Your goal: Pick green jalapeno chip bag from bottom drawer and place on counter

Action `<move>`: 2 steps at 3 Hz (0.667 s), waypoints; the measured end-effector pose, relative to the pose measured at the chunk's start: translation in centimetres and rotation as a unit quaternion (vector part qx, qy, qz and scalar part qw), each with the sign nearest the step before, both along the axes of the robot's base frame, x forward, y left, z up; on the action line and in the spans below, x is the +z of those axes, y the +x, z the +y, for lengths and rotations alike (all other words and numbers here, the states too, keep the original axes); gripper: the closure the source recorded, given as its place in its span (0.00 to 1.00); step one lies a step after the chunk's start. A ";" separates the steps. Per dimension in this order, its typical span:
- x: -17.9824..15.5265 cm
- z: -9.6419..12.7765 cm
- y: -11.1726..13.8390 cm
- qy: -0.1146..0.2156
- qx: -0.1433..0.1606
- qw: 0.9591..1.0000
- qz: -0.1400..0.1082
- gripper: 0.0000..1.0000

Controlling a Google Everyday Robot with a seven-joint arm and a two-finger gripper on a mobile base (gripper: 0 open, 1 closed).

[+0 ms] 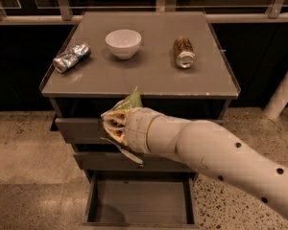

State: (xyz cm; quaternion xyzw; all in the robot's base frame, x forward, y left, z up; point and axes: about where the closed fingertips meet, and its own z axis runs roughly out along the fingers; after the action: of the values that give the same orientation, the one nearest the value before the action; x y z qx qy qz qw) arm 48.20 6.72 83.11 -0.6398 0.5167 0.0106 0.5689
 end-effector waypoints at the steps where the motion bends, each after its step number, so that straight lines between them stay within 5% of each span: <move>1: 0.0 0.0 0.0 0.000 0.000 1.000 0.000 1.00; 2: 1.7 0.3 0.4 -0.020 0.012 1.000 -0.017 1.00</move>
Offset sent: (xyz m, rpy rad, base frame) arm 0.0125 0.0045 0.0404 -0.0902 -0.0814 0.0510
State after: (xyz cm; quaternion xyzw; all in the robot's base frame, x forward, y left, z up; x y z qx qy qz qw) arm 48.64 7.05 84.82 -0.6569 0.4992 -0.0040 0.5650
